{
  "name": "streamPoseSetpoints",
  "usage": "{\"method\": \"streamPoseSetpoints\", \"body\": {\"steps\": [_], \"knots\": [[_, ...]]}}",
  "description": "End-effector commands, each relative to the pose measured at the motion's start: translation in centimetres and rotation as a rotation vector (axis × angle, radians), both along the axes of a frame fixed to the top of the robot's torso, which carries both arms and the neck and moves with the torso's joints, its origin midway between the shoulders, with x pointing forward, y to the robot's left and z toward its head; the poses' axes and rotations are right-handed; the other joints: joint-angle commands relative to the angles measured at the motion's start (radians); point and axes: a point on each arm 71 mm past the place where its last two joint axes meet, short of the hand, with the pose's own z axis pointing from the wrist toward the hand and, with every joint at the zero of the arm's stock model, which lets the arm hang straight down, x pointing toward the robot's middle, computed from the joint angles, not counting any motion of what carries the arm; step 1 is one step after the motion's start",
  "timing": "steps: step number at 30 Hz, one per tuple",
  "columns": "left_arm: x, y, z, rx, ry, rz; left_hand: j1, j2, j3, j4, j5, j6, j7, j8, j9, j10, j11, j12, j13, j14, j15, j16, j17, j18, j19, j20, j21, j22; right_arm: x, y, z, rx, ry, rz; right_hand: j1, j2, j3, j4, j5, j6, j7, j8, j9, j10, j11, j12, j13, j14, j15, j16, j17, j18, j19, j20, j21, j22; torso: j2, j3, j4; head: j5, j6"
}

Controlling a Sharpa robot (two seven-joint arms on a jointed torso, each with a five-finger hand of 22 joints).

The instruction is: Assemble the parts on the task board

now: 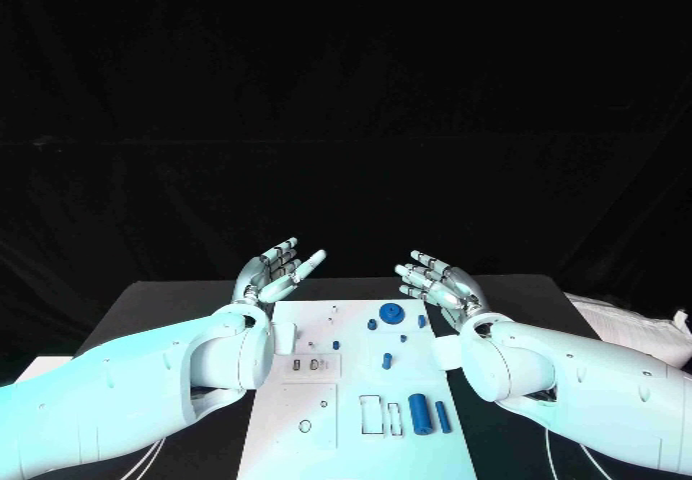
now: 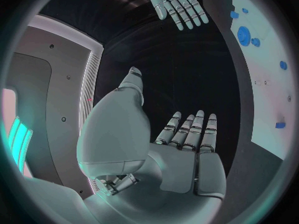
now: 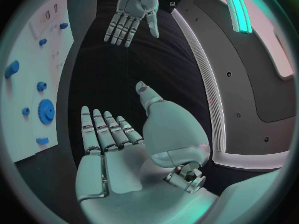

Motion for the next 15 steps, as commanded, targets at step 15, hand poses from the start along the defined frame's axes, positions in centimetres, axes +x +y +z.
{"method": "streamPoseSetpoints", "body": {"steps": [15], "knots": [[-0.2,1.3,0.6,-0.061,-0.019,-0.080,0.096,0.126,0.131,0.006,-0.004,0.365,0.092,0.068,0.032,0.519,-0.011,0.083,0.037,0.454,-0.030,0.115,0.046,0.079,0.453,0.000,0.131,0.060,1.1,-0.8,1.0,-0.370,-0.247,0.275,0.173,-0.008,0.068,-0.128,-0.019,0.527,0.104,0.039,0.029,0.554,-0.050,0.049,0.022,0.571,-0.073,0.057,0.023,0.090,0.396,-0.013,0.139,0.042,0.032,-0.0041,0.0161,-0.021,-0.010]]}}
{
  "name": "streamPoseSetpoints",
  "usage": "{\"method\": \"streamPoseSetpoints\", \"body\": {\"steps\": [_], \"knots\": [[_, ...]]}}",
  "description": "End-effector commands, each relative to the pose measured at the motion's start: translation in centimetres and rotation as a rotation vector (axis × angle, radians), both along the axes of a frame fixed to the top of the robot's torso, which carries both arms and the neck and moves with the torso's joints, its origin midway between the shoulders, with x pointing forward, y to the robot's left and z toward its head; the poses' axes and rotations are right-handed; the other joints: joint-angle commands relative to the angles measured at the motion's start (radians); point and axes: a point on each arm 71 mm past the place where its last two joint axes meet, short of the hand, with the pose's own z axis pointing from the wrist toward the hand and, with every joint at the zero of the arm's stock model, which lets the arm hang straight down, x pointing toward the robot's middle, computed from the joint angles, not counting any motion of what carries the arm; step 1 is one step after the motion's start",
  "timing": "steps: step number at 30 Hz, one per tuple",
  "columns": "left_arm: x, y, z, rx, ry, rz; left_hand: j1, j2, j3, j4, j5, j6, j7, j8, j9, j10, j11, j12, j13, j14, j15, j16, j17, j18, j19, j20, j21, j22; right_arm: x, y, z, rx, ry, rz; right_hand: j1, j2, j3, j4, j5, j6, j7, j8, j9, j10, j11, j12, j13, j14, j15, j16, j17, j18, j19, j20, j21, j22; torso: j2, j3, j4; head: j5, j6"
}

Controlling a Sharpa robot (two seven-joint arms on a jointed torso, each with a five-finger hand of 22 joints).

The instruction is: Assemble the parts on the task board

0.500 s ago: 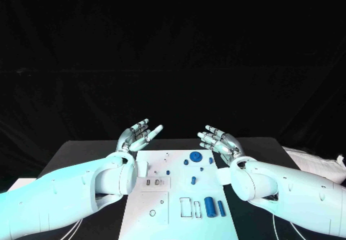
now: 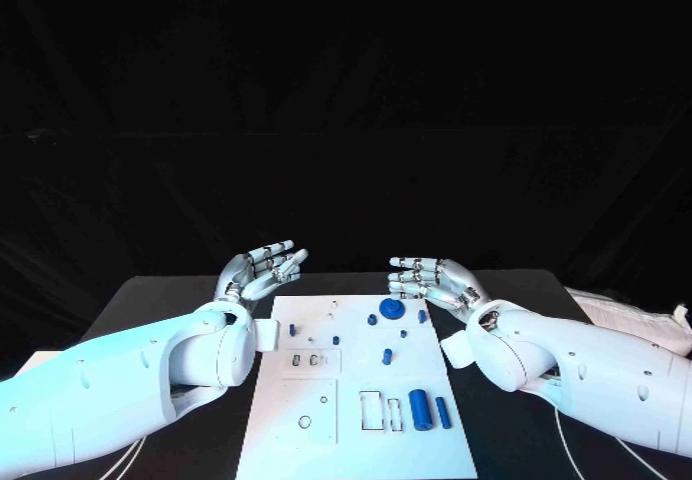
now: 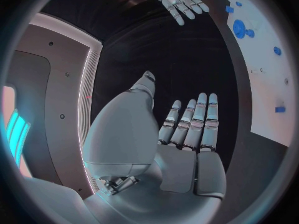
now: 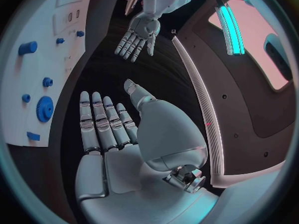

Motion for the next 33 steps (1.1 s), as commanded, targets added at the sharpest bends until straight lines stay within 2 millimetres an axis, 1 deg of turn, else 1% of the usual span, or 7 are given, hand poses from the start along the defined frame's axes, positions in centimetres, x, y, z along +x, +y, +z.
{"method": "streamPoseSetpoints", "body": {"steps": [1,4,11,14,18,29,33], "knots": [[-0.4,-1.0,0.5,-0.055,-0.018,-0.088,0.004,0.023,0.014,-0.003,-0.004,0.061,0.063,0.010,0.003,0.088,-0.016,0.015,0.004,0.043,-0.017,0.011,0.002,0.021,0.044,-0.002,0.015,0.004,-0.1,0.6,0.5,-0.175,-0.140,0.089,0.031,-0.019,0.017,-0.037,0.001,0.187,0.071,0.010,0.007,0.163,-0.026,0.012,0.003,0.162,-0.035,0.018,0.004,0.030,0.118,-0.017,0.051,0.011,0.018,-0.0036,0.0068,-0.010,-0.002],[-0.7,-1.1,0.8,-0.074,-0.018,-0.121,0.001,0.051,0.018,-0.011,-0.005,0.171,0.065,0.028,0.010,0.144,-0.032,0.025,0.001,0.116,-0.039,0.030,0.006,0.036,0.126,-0.009,0.043,0.012,0.1,0.4,0.8,-0.251,-0.193,0.099,0.035,-0.029,0.024,-0.048,0.014,0.225,0.069,0.008,0.008,0.181,-0.030,0.006,0.003,0.184,-0.041,0.014,0.003,0.030,0.134,-0.024,0.057,0.010,0.030,-0.0082,0.0105,-0.012,0.001],[-1.4,-1.2,1.6,-0.115,-0.005,-0.161,0.011,0.066,0.013,-0.028,-0.005,0.193,0.064,0.019,0.003,0.171,-0.036,0.015,-0.002,0.141,-0.044,0.018,-0.002,0.035,0.154,-0.015,0.034,0.002,0.6,0.8,1.8,-0.441,-0.318,0.159,0.031,-0.059,0.032,-0.068,0.014,0.291,0.045,0.010,0.010,0.266,-0.058,0.006,0.005,0.290,-0.078,0.029,0.009,0.031,0.230,-0.067,0.116,0.029,0.055,-0.0164,0.0143,-0.024,0.007],[-2.0,-1.6,1.9,-0.154,0.030,-0.167,0.013,0.068,0.011,-0.032,-0.005,0.186,0.074,0.010,-0.001,0.171,-0.031,0.011,-0.003,0.145,-0.042,0.013,-0.005,0.034,0.159,-0.014,0.029,-0.002,0.8,1.2,2.0,-0.558,-0.361,0.189,0.036,-0.065,0.030,-0.073,0.008,0.314,0.033,0.011,0.010,0.306,-0.073,0.005,0.006,0.341,-0.101,0.039,0.016,0.026,0.291,-0.096,0.172,0.056,0.067,-0.0191,0.0184,-0.029,0.008],[-2.7,-2.3,2.3,-0.194,0.063,-0.188,0.018,0.073,0.014,-0.038,-0.005,0.186,0.075,0.009,-0.001,0.174,-0.030,0.013,-0.002,0.148,-0.042,0.013,-0.006,0.034,0.161,-0.014,0.026,-0.005,1.1,1.5,2.4,-0.706,-0.403,0.189,0.030,-0.074,0.019,-0.068,-0.023,0.317,0.025,0.005,0.009,0.304,-0.078,-0.008,0.005,0.376,-0.110,0.040,0.020,0.025,0.312,-0.110,0.210,0.076,0.083,-0.0235,0.0289,-0.039,0.003],[-3.2,-2.6,3.0,-0.235,0.063,-0.218,0.021,0.081,0.015,-0.049,-0.005,0.196,0.070,0.013,0.000,0.185,-0.034,0.021,-0.001,0.162,-0.046,0.016,-0.006,0.035,0.172,-0.017,0.021,-0.009,1.8,2.3,3.5,-1.001,-0.462,0.143,0.021,-0.093,0.019,-0.037,-0.029,0.368,-0.005,0.006,0.010,0.356,-0.112,-0.009,0.004,0.525,-0.155,0.074,0.061,0.027,0.370,-0.157,0.352,0.155,0.118,-0.0238,0.0551,-0.056,0.013],[-3.4,-2.7,3.3,-0.244,0.059,-0.229,0.021,0.081,0.015,-0.050,-0.005,0.196,0.069,0.013,0.000,0.186,-0.035,0.022,-0.001,0.163,-0.046,0.016,-0.006,0.035,0.173,-0.017,0.021,-0.010,2.0,2.3,3.9,-1.045,-0.484,0.132,0.023,-0.103,0.036,-0.027,-0.030,0.384,-0.014,0.006,0.009,0.368,-0.124,-0.010,0.004,0.603,-0.177,0.104,0.091,0.027,0.409,-0.179,0.426,0.197,0.130,-0.0215,0.0619,-0.064,0.015]]}}
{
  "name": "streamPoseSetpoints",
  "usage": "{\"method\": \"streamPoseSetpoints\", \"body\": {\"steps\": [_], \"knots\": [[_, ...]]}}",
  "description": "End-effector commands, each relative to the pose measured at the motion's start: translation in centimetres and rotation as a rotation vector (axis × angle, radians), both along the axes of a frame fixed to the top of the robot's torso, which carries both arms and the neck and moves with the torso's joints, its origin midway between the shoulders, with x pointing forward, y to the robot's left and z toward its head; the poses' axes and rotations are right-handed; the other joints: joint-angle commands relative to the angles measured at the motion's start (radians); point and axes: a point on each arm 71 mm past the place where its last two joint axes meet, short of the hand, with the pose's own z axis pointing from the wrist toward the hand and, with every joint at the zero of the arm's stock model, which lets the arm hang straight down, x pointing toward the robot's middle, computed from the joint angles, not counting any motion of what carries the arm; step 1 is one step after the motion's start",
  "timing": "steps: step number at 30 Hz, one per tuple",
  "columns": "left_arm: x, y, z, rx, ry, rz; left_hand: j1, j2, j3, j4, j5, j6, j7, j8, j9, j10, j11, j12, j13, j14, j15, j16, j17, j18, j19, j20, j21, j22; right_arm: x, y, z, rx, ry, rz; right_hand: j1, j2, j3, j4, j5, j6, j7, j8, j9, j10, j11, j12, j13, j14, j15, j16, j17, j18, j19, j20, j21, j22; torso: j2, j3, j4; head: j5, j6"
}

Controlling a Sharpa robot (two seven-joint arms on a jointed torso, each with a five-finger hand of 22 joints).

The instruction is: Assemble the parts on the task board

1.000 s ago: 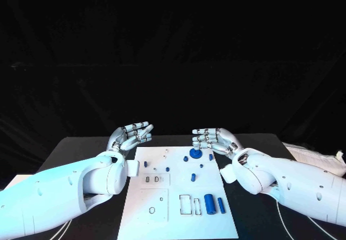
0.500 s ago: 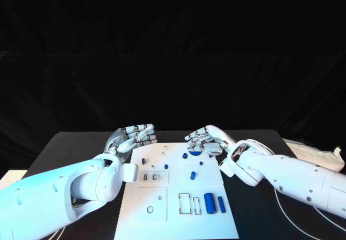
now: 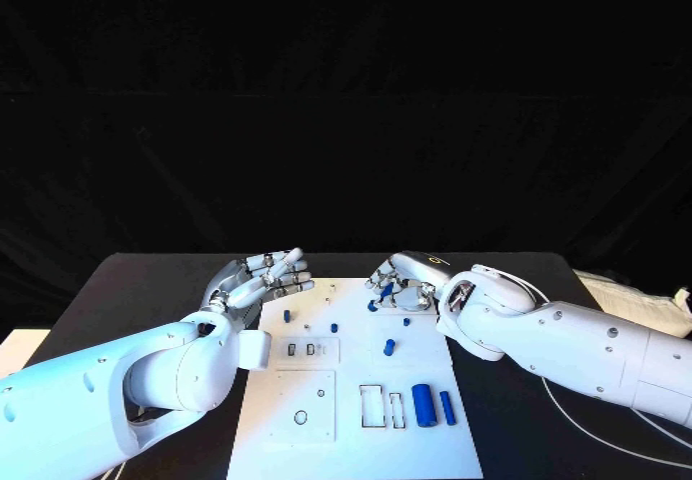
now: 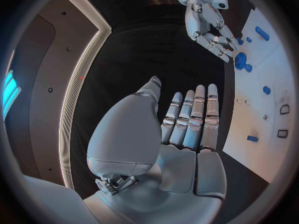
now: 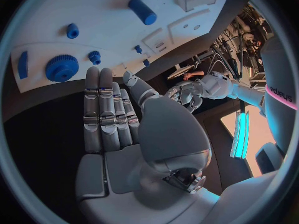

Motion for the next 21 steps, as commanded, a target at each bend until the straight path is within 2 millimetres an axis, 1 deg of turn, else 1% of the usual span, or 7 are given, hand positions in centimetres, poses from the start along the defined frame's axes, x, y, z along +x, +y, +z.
{"method": "streamPoseSetpoints", "body": {"steps": [1,4,10,12,14,16,21], "knots": [[-0.3,-0.3,0.3,-0.037,0.001,-0.035,0.002,0.010,0.000,-0.008,-0.005,0.008,0.028,0.000,0.000,0.009,-0.001,0.007,0.000,0.006,0.001,-0.001,-0.001,0.011,0.007,0.002,-0.007,-0.001,0.2,0.0,0.1,-0.143,-0.048,-0.031,-0.004,-0.016,0.010,0.009,-0.001,0.007,-0.002,0.001,0.000,0.008,-0.003,-0.006,0.000,0.035,-0.010,0.016,0.017,0.011,0.013,-0.007,0.037,0.022,0.019,0.0027,0.0119,-0.008,0.004],[-0.4,-0.3,0.5,-0.041,-0.001,-0.038,0.002,0.010,0.000,-0.008,-0.005,0.008,0.028,0.000,0.000,0.009,-0.001,0.007,0.000,0.006,0.001,-0.001,-0.001,0.011,0.007,0.002,-0.007,-0.001,0.3,0.0,0.6,-0.167,-0.063,-0.037,-0.010,-0.025,0.018,0.018,-0.004,0.008,-0.006,0.000,-0.001,0.005,-0.006,-0.007,0.000,0.067,-0.017,0.042,0.039,0.012,0.026,-0.013,0.072,0.042,0.028,0.0049,0.0141,-0.010,0.006],[-0.8,-0.2,0.8,-0.046,-0.001,-0.047,0.002,0.010,0.000,-0.008,-0.005,0.008,0.028,0.000,0.000,0.009,-0.001,0.007,0.000,0.006,0.001,-0.001,-0.001,0.011,0.007,0.002,-0.007,-0.001,0.6,-0.1,1.1,-0.214,-0.063,-0.038,-0.014,-0.047,0.052,0.047,-0.012,0.009,-0.011,-0.001,-0.001,-0.010,-0.010,-0.006,0.000,0.067,-0.023,0.131,0.110,0.012,0.025,-0.019,0.147,0.088,0.042,0.0075,0.0175,-0.019,0.011],[-0.9,-0.2,0.9,-0.046,-0.001,-0.049,0.002,0.010,0.000,-0.009,-0.005,0.009,0.028,0.000,0.000,0.009,-0.001,0.007,0.000,0.006,0.001,-0.001,-0.002,0.011,0.008,0.002,-0.007,-0.001,0.8,-0.1,1.1,-0.222,-0.058,-0.033,-0.010,-0.053,0.068,0.057,-0.020,0.007,-0.015,-0.001,-0.001,-0.013,-0.016,-0.006,0.000,0.071,-0.026,0.190,0.145,0.013,0.033,-0.023,0.185,0.110,0.046,0.0082,0.0174,-0.022,0.011],[-1.0,-0.2,1.0,-0.047,-0.001,-0.050,0.002,0.009,-0.001,-0.010,-0.005,0.008,0.028,0.000,0.000,0.008,-0.001,0.007,-0.001,0.005,0.001,-0.002,-0.002,0.011,0.008,0.002,-0.008,-0.002,0.9,-0.1,1.1,-0.227,-0.054,-0.030,-0.011,-0.062,0.083,0.070,-0.026,0.004,-0.020,-0.001,-0.001,-0.018,-0.014,-0.006,0.000,0.066,-0.032,0.272,0.189,0.011,0.041,-0.023,0.227,0.136,0.051,0.0095,0.0167,-0.021,0.013],[-1.0,-0.2,1.1,-0.047,-0.002,-0.052,0.002,0.009,-0.001,-0.011,-0.005,0.007,0.028,-0.001,0.000,0.007,-0.001,0.006,-0.001,0.005,0.001,-0.003,-0.002,0.011,0.008,0.002,-0.008,-0.002,0.9,-0.1,1.1,-0.232,-0.050,-0.027,-0.013,-0.068,0.092,0.081,-0.028,0.003,-0.020,-0.001,0.000,-0.019,-0.016,-0.006,0.000,0.066,-0.031,0.323,0.217,0.010,0.044,-0.023,0.263,0.166,0.055,0.0106,0.0172,-0.019,0.015],[-1.1,-0.2,1.2,-0.048,-0.003,-0.053,0.002,0.009,-0.001,-0.011,-0.005,0.007,0.028,-0.001,0.000,0.007,-0.001,0.006,-0.001,0.005,0.001,-0.003,-0.002,0.011,0.008,0.002,-0.008,-0.002,1.0,0.0,0.8,-0.272,-0.029,-0.021,-0.014,-0.096,0.122,0.121,-0.034,0.003,-0.022,-0.001,0.000,-0.013,-0.017,-0.006,0.001,0.056,-0.032,0.450,0.292,-0.020,0.091,-0.021,0.473,0.416,0.062,0.0135,0.0195,-0.021,0.015]]}}
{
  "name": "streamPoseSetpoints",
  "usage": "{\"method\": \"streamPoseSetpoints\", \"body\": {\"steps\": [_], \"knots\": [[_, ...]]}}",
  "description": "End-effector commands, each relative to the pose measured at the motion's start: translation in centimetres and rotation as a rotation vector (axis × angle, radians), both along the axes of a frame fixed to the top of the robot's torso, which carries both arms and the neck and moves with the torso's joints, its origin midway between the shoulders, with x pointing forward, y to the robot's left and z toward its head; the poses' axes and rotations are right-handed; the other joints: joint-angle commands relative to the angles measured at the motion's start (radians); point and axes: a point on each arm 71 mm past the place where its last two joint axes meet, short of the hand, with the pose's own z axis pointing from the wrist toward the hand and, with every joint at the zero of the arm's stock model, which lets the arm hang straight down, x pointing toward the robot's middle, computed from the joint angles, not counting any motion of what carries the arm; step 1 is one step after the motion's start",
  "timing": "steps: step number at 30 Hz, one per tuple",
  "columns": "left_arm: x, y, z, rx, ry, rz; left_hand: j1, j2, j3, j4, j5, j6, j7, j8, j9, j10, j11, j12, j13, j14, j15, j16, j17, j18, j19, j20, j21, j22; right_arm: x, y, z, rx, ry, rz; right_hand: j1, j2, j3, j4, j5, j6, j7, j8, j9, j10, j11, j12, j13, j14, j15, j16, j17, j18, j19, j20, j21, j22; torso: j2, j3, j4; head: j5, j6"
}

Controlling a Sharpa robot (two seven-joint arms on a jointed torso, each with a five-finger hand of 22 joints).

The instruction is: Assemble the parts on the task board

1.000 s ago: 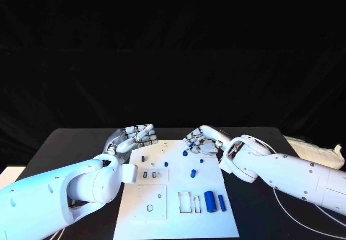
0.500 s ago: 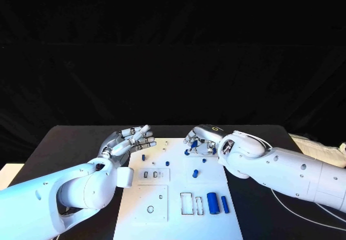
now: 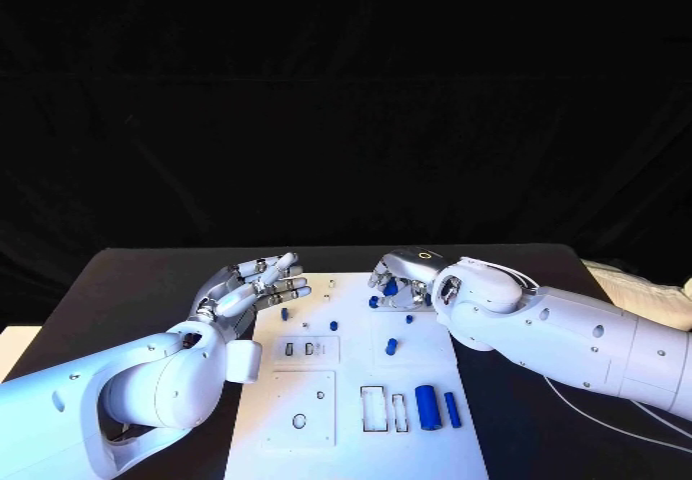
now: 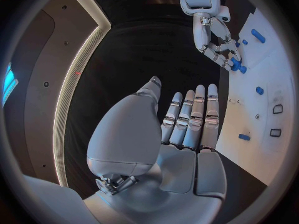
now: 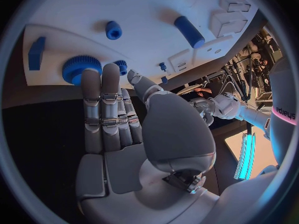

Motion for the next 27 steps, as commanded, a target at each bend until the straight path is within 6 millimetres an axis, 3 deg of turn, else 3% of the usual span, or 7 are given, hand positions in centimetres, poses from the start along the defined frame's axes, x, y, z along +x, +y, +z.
{"method": "streamPoseSetpoints", "body": {"steps": [1,5,10,14,16,19,27], "knots": [[-0.11,-0.16,0.30,-0.017,-0.006,-0.020,0.002,0.009,-0.002,-0.006,-0.005,0.007,0.028,-0.001,-0.001,0.007,-0.001,0.002,-0.001,0.005,0.001,-0.003,-0.001,0.011,0.005,-0.001,-0.004,-0.001,0.00,0.13,-0.47,-0.088,0.033,0.008,-0.001,-0.020,0.006,0.022,-0.011,0.003,-0.007,-0.001,0.000,0.004,-0.003,-0.002,0.001,0.033,-0.004,0.056,0.032,-0.027,0.026,0.001,0.095,0.117,0.010,0.0028,0.0033,-0.004,-0.001],[-0.14,-0.11,0.36,-0.017,-0.007,-0.020,0.002,0.009,-0.002,-0.006,-0.005,0.007,0.028,-0.001,-0.001,0.007,-0.001,0.002,-0.001,0.005,0.001,-0.003,-0.001,0.011,0.005,-0.001,-0.004,-0.001,-0.03,0.27,-0.56,-0.104,0.040,0.012,0.000,-0.029,0.007,0.040,-0.013,0.003,-0.006,-0.001,0.000,0.000,-0.002,-0.002,0.001,0.025,-0.001,0.097,0.055,-0.035,0.035,0.003,0.150,0.182,0.014,0.0033,0.0053,-0.005,-0.003],[-0.12,-0.07,0.38,-0.017,-0.007,-0.017,0.002,0.009,-0.002,-0.006,-0.005,0.007,0.028,-0.001,-0.001,0.007,-0.001,0.002,-0.001,0.005,0.001,-0.003,-0.001,0.011,0.005,-0.001,-0.004,-0.001,0.00,0.55,-0.58,-0.104,0.037,0.020,0.007,-0.030,0.006,0.050,-0.013,0.001,-0.007,-0.001,0.000,-0.025,0.000,-0.004,-0.001,0.011,0.003,0.114,0.064,-0.035,0.024,0.007,0.161,0.192,0.020,0.0045,0.0077,-0.009,-0.003],[-0.09,-0.06,0.38,-0.017,-0.007,-0.017,0.002,0.009,-0.002,-0.007,-0.005,0.007,0.028,-0.001,-0.001,0.006,0.000,0.002,-0.001,0.004,0.001,-0.003,-0.002,0.011,0.005,-0.001,-0.005,-0.002,0.05,0.61,-0.58,-0.100,0.034,0.019,0.011,-0.020,0.013,0.058,-0.015,0.004,-0.008,0.000,0.001,-0.024,0.000,-0.002,0.000,0.009,0.003,0.123,0.068,-0.036,0.022,0.008,0.170,0.200,0.022,0.0045,0.0096,-0.010,-0.002],[-0.06,-0.05,0.36,-0.018,-0.005,-0.019,0.002,0.009,-0.002,-0.007,-0.005,0.007,0.028,-0.001,-0.001,0.006,0.000,0.002,-0.001,0.004,0.001,-0.003,-0.002,0.011,0.005,-0.001,-0.005,-0.002,0.09,0.54,-0.58,-0.095,0.037,0.013,0.014,-0.005,0.025,0.070,-0.048,0.006,-0.009,0.000,0.001,-0.021,0.000,-0.002,0.000,0.007,0.002,0.134,0.073,-0.037,0.021,0.009,0.180,0.211,0.024,0.0046,0.0102,-0.008,0.006],[0.01,-0.04,0.31,-0.019,-0.002,-0.021,0.002,0.009,-0.002,-0.007,-0.005,0.007,0.028,-0.001,-0.001,0.006,0.000,0.002,-0.001,0.004,0.001,-0.004,-0.002,0.011,0.005,-0.001,-0.005,-0.002,0.15,0.43,-0.63,-0.091,0.045,0.003,0.019,0.012,0.045,0.086,-0.075,0.014,-0.008,0.002,0.002,-0.009,-0.001,0.001,0.001,0.006,0.002,0.156,0.088,-0.038,0.023,0.009,0.196,0.230,0.027,0.0050,0.0107,-0.006,0.008],[0.10,-0.04,0.23,-0.022,0.003,-0.022,0.002,0.009,-0.002,-0.008,-0.005,0.007,0.028,-0.001,-0.001,0.006,0.000,0.002,-0.001,0.004,0.001,-0.004,-0.002,0.011,0.005,-0.001,-0.006,-0.002,0.18,0.37,-0.61,-0.085,0.046,-0.005,0.020,0.020,0.076,0.111,-0.088,0.046,-0.015,0.010,0.006,0.022,-0.009,0.003,0.002,0.010,-0.003,0.224,0.149,-0.045,0.037,0.005,0.235,0.280,0.032,0.0049,0.0129,-0.013,0.006]]}}
